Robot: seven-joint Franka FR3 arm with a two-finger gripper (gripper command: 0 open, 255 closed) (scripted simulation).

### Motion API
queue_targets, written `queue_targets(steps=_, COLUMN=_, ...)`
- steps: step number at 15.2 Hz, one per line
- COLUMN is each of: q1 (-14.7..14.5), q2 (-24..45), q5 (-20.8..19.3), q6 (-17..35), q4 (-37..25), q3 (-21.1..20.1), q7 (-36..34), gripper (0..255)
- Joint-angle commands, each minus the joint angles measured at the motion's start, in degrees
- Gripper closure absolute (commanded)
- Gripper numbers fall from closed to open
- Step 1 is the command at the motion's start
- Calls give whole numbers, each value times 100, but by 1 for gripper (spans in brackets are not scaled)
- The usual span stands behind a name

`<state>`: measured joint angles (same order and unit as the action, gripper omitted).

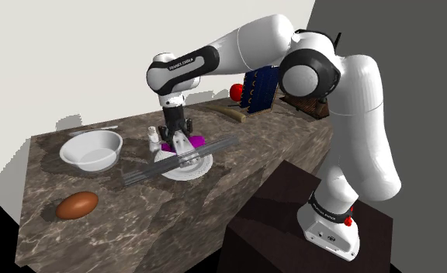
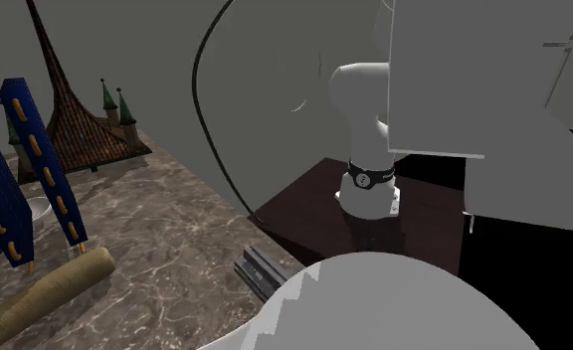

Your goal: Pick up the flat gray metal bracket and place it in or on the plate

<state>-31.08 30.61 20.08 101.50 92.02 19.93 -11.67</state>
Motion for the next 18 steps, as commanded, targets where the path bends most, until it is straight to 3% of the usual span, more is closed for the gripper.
queue_targets(steps=1, q1=9, q2=84, q5=34, q6=132, q4=60, q3=-15, q7=41, gripper=255)
queue_targets(steps=8, q1=29, q2=344, q5=140, q6=486, q4=178, q3=-65, q7=149, gripper=255)
queue_targets(steps=14, q1=52, q2=202, q5=127, q6=458, q4=110, q3=-27, q7=155, gripper=255)
queue_targets(steps=15, q1=52, q2=203, q5=127, q6=458, q4=110, q3=-27, q7=155, gripper=0)
queue_targets(steps=17, q1=-957, q2=-1148, q5=-795, q6=2592, q4=2002, q3=416, q7=-527, gripper=0)
queue_targets(steps=18, q1=-1479, q2=-1727, q5=-1593, q6=3607, q4=2846, q3=675, q7=-1223, gripper=0)
